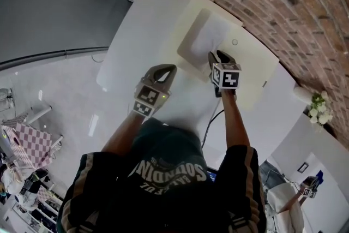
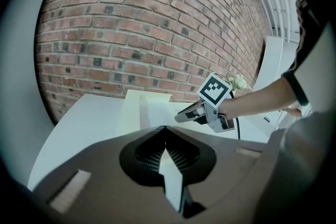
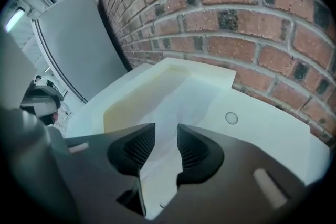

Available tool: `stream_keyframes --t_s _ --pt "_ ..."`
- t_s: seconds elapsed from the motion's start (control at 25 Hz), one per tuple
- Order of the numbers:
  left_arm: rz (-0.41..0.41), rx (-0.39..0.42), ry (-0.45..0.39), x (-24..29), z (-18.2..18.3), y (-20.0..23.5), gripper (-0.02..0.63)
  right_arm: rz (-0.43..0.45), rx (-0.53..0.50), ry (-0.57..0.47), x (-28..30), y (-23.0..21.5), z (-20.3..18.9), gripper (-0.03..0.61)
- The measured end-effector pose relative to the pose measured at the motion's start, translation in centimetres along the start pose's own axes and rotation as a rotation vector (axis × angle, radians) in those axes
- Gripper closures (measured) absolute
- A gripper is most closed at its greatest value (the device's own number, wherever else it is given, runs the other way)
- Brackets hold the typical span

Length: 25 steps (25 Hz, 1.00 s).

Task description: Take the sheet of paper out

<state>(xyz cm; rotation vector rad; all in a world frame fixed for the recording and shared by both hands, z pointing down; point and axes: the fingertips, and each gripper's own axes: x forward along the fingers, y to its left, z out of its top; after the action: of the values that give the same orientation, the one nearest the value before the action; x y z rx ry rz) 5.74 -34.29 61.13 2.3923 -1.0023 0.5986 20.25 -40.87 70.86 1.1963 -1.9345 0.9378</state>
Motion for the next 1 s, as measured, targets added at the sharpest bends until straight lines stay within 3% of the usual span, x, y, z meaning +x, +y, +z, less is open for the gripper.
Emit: stream_keyframes --t_s 0.64,0.88,1.0 --pt "0.032 -0.033 0.011 -0.8 -1.0 1.3 0.603 -0.013 0.024 0.137 3.8 -1.5 -1.4 0.442" --pt "0.04 -0.043 0.014 -1.0 -1.5 1.6 0.603 -0.014 0.02 0.18 4.6 -1.5 -2.0 0.466" --pt "0.042 -0.045 0.015 -1.2 -1.6 1.8 0.603 -0.05 0.01 0.195 4.7 -2.1 -2.0 0.529"
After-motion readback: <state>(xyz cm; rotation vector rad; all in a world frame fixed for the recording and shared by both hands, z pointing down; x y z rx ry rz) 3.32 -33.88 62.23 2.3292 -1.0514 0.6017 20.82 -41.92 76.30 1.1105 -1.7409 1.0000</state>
